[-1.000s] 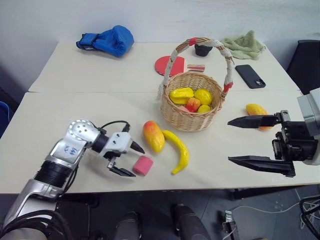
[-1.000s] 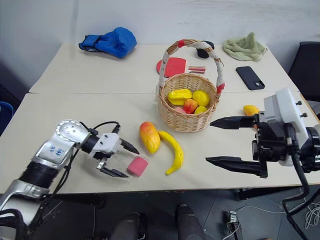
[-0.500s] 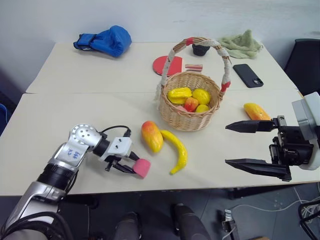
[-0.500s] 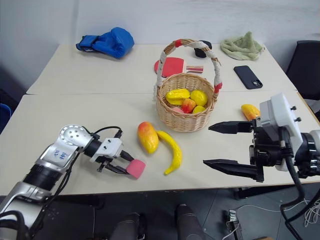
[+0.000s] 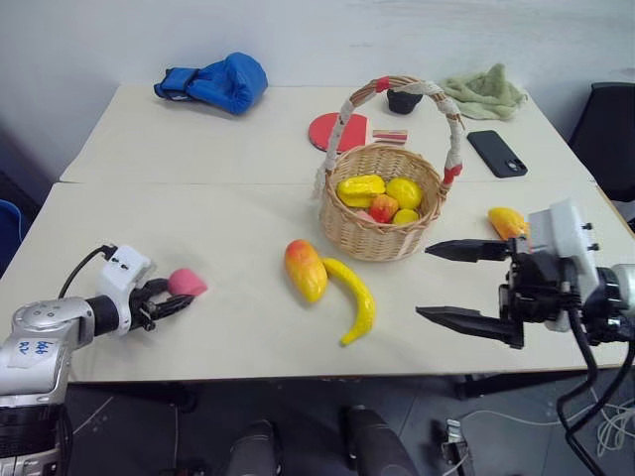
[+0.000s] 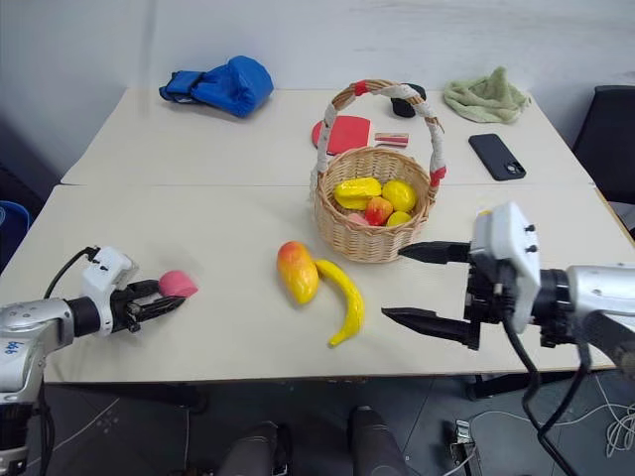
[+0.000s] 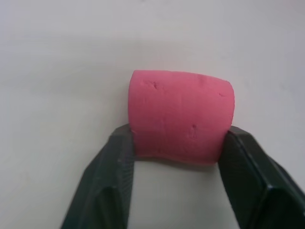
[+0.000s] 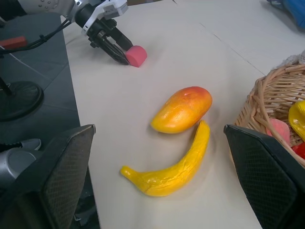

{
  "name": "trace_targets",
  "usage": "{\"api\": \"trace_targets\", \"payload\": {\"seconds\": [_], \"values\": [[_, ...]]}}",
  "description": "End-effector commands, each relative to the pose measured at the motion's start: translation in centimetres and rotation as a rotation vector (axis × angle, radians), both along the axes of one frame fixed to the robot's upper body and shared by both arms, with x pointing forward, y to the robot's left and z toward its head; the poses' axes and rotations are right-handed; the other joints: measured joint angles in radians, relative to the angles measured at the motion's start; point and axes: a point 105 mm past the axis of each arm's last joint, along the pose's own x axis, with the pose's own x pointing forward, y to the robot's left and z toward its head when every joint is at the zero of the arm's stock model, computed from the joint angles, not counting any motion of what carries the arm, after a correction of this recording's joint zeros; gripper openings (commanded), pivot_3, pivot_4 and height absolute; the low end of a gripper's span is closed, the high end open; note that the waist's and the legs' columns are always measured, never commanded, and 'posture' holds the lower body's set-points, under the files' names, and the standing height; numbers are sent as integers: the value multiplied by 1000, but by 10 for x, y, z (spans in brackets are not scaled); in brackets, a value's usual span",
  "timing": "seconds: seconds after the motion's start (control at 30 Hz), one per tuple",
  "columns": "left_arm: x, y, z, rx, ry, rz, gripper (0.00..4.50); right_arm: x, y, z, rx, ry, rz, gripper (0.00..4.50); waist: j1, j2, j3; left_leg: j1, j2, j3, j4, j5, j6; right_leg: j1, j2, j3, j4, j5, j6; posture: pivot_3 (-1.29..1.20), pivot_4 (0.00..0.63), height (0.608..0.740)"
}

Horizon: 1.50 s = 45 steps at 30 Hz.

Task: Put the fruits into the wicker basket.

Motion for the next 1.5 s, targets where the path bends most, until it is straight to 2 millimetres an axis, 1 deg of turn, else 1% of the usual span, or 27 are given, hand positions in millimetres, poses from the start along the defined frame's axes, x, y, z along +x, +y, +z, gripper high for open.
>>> {"api": "trace_targets", "payload": {"seconds": [0.03, 0.07, 0.1, 0.13, 0.27, 0.33, 0.4, 0.47, 0.5, 0.6, 0.7, 0.77, 0.83, 0.87, 1.03, 1.1, 1.17, 1.23, 1.27, 1.4, 1.5], "values": [[3, 14, 1, 34, -11, 69, 3838, 2, 0, 8, -8, -50, 18, 4500, 0, 0, 0, 0, 0, 0, 0, 0, 0, 0, 0, 0, 0, 0, 0, 0, 150, 740], [4, 16, 10, 33, -29, 63, 4173, 3, -1, 9, -8, -53, 19, 4500, 0, 0, 0, 0, 1, 0, -1, 0, 0, 0, -1, 0, 0, 0, 0, 0, 150, 740], [4, 17, 19, 35, -46, 50, 4389, 4, -1, 10, -7, -56, 19, 4500, 0, 0, 0, 0, 1, 0, -1, 0, 0, 0, -2, 0, 0, 0, 0, 0, 150, 740], [4, 18, 26, 37, -59, 37, 4452, 5, -1, 11, -4, -59, 17, 4500, -1, 0, 0, 0, 1, 0, -1, 0, 0, 0, -2, 0, 0, 0, 0, 0, 150, 740], [2, 19, 71, 25, -132, -52, 4452, 6, 2, 9, 2, -59, 15, 4500, -3, -1, 0, -1, 3, 0, -2, -1, -2, -2, -2, -2, -1, -1, -3, 0, 150, 740], [-1, 10, 99, 18, -186, -147, 4452, 6, 2, 7, -1, -58, 13, 4500, -1, -1, 0, -1, 3, 0, -3, -2, -4, -2, -3, -4, -1, -1, -3, 0, 150, 740], [-7, -6, 124, -10, -234, -272, 4452, 6, 3, 5, -5, -59, 8, 4500, -1, -1, 0, -1, 3, 1, -3, -2, -4, -3, -7, -11, -2, -2, -4, 0, 150, 740], [-15, -21, 140, -34, -236, -389, 4452, 7, 4, 5, -2, -64, 1, 4500, 0, -1, 0, -1, 1, 2, -4, -3, -3, -3, -12, -19, -2, -2, -4, 0, 150, 740], [-20, -28, 145, -6, -234, -459, 4452, 8, 5, 5, 1, -68, -3, 4500, 0, -1, 0, -1, 1, 3, -3, -3, -2, -3, -13, -21, -2, -2, -4, 0, 150, 740], [-29, -45, 148, 68, -216, -627, 4452, 12, 8, 5, 6, -71, -18, 4500, -2, -1, 0, -1, 0, 4, -3, -4, -1, -3, -13, -27, -3, -2, -4, 0, 150, 740], [-44, -62, 143, 108, -161, -821, 4452, 21, 20, -1, 23, -49, -27, 4500, -5, -1, 0, 0, 1, 6, -3, -4, -1, -3, -13, -29, -2, -2, -5, 0, 150, 740], [-46, -67, 142, 138, -143, -885, 4452, 27, 32, -7, 21, -39, -21, 4500, -5, -1, 1, 0, 1, 5, -2, -4, -2, -3, -13, -29, -1, -3, -7, 0, 150, 740], [-45, -72, 142, 154, -134, -927, 4452, 36, 50, -18, 11, -16, -5, 4500, -5, -1, 1, 0, 0, 5, -2, -4, -2, -4, -12, -30, -1, -4, -9, 0, 150, 740], [-45, -71, 140, 173, -118, -944, 4452, 46, 63, -26, 7, 10, -12, 4500, -9, -1, 1, 0, 0, 5, -1, -4, -2, -4, -11, -30, 0, -4, -9, 0, 150, 740], [-41, -64, 137, 217, -92, -952, 4452, 83, 113, -46, -18, 56, -81, 4500, -26, -1, 1, -2, -1, 6, 0, -3, -2, -6, -9, -29, 1, -2, -11, 0, 150, 740], [-40, -64, 138, 214, -95, -948, 4452, 93, 130, -54, -39, 59, -106, 4500, -25, -1, 1, -8, -1, 6, 1, -2, -2, -13, -9, -29, 4, 0, -7, 0, 150, 740], [-38, -64, 139, 211, -102, -941, 4452, 102, 142, -64, -70, 61, -145, 4500, -26, -1, 1, -16, -1, 5, 8, -2, -2, -21, -9, -31, 13, 0, -6, 0, 150, 740], [-38, -64, 140, 209, -107, -933, 4452, 110, 148, -70, -89, 63, -190, 4500, -27, -1, 1, -21, 0, 5, 11, -3, -3, -26, -9, -35, 17, 0, -6, 0, 150, 740], [-38, -64, 140, 207, -107, -930, 4452, 113, 150, -72, -94, 64, -205, 4500, -26, -1, 1, -21, 0, 5, 11, -3, -3, -26, -9, -36, 17, 0, -6, 0, 150, 740], [-39, -62, 141, 208, -115, -911, 4452, 107, 163, -76, -80, 132, -170, 4500, -26, -1, 1, -22, 0, 5, 12, -3, -3, -26, -12, -42, 17, 0, -6, 0, 150, 740], [-39, -62, 141, 212, -125, -898, 4452, 107, 169, -81, -97, 159, -164, 4500, -29, -1, 1, -21, 0, 5, 12, -3, -3, -26, -12, -44, 17, 0, -6, 0, 150, 740]]}}
